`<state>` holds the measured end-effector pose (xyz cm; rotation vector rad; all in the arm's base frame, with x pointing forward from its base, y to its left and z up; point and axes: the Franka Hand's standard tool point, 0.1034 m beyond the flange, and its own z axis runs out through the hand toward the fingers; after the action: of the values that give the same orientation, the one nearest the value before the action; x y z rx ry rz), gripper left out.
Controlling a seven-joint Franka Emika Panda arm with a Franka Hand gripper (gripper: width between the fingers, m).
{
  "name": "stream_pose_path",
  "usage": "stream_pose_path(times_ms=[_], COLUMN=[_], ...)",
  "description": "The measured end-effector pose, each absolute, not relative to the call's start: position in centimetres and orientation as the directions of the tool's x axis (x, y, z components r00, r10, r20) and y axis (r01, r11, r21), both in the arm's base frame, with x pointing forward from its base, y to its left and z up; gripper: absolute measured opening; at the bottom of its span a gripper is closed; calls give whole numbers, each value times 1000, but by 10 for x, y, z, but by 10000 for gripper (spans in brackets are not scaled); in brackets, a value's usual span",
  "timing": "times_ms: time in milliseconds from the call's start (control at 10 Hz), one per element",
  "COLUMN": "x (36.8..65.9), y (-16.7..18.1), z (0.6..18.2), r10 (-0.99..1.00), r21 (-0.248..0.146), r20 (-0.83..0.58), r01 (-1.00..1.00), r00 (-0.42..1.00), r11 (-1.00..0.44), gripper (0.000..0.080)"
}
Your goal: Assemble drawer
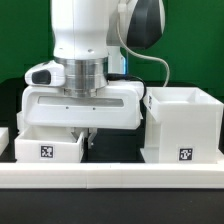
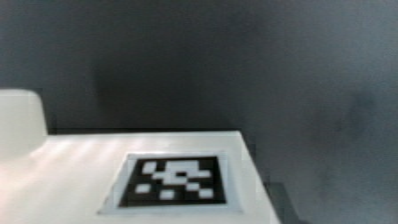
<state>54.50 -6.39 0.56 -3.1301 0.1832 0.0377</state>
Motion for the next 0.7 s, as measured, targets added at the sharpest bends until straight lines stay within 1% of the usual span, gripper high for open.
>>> stream_pose_path(times_ms=[400,600,700], x=[546,549,549], y=[-63,-53,-52], z=[7,28,35], r10=[-97,-15,40], r21=[-4,-12,-14], r20=[-23,-9,-4], r01=[-97,-15,40], r00=[995,1000,999], r11=[-995,-1000,-999], gripper=[41,41,41])
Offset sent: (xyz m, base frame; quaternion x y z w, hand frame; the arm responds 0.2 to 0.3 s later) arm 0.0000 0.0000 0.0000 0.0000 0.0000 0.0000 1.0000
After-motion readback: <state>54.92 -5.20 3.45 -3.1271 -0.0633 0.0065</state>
